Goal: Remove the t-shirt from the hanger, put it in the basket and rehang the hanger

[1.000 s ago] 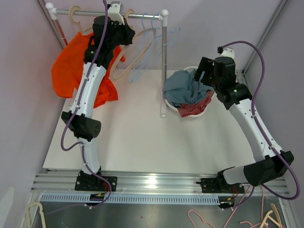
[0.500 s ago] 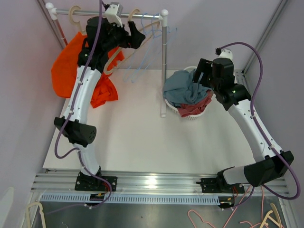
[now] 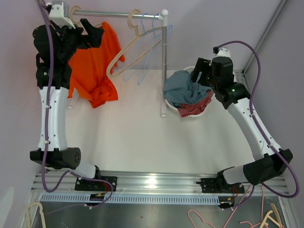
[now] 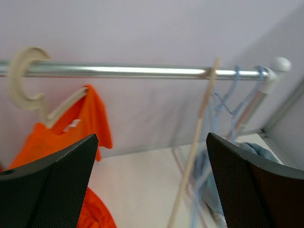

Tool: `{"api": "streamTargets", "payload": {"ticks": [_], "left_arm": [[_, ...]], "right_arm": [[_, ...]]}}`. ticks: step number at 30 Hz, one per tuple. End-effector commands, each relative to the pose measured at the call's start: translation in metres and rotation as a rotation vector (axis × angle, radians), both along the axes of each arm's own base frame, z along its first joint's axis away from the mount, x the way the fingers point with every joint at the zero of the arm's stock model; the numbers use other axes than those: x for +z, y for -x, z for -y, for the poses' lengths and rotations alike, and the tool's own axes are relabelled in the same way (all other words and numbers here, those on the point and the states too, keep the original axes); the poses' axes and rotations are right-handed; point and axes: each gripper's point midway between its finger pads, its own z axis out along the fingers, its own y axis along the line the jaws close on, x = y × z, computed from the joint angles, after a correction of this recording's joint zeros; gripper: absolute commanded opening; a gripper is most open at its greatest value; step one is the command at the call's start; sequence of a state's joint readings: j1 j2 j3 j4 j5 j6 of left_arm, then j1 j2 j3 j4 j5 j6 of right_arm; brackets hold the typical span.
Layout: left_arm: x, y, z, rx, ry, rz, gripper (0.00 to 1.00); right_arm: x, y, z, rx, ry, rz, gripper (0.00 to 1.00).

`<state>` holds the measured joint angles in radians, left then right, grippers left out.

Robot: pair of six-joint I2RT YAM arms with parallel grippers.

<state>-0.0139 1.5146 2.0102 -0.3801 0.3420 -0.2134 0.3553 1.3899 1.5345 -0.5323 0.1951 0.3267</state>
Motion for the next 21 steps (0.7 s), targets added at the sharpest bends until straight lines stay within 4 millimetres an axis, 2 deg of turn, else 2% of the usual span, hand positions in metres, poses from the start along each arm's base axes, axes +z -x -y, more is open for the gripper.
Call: {"api": "streamTargets", "payload": {"ticks": [1, 2, 3, 4, 5, 7, 8, 10, 11, 15, 19, 21], "left_arm": [[0.018, -0.013, -0.058, 0.216, -0.076, 0.064, 0.99], [-0.001, -0.035, -0.069, 0.241, -0.083, 0.007, 1.0], [-0.009, -0.04, -0.078, 0.268, -0.079, -0.042, 0.99], [0.012, -0.036, -0.087, 0.29, -0.074, -0.003, 0.99], [-0.002, -0.05, -0.092, 0.295, -0.075, -0.038, 0.99], [-0.005, -0.055, -0.102, 0.33, -0.07, -0.046, 0.98], [-0.008, -0.057, -0.105, 0.344, -0.071, -0.051, 0.93], [-0.011, -0.059, -0.115, 0.382, -0.067, -0.05, 0.93], [-0.024, -0.063, -0.119, 0.393, -0.062, -0.077, 0.93], [-0.024, -0.063, -0.133, 0.409, -0.016, -0.067, 0.96], [-0.033, -0.078, -0.148, 0.393, 0.014, -0.093, 0.94], [-0.035, -0.083, -0.149, 0.38, 0.036, -0.103, 0.94]], "right_arm": [[0.035, -0.011, -0.001, 0.021, -0.015, 0.093, 0.81], [0.042, -0.012, -0.002, 0.03, -0.021, 0.105, 0.81], [0.045, -0.013, -0.002, 0.034, -0.023, 0.111, 0.81], [0.044, -0.016, -0.002, 0.035, -0.022, 0.105, 0.81], [0.052, -0.016, -0.003, 0.042, -0.025, 0.12, 0.81], [0.056, -0.018, -0.002, 0.04, -0.027, 0.125, 0.81], [0.058, -0.019, -0.003, 0.044, -0.028, 0.129, 0.81], [0.064, -0.021, -0.004, 0.048, -0.036, 0.148, 0.81], [0.064, -0.022, -0.005, 0.05, -0.039, 0.149, 0.81], [0.068, -0.027, -0.008, 0.053, -0.044, 0.149, 0.81], [0.067, -0.03, -0.011, 0.063, -0.046, 0.141, 0.81], [0.067, -0.03, -0.012, 0.065, -0.048, 0.145, 0.81]]}}
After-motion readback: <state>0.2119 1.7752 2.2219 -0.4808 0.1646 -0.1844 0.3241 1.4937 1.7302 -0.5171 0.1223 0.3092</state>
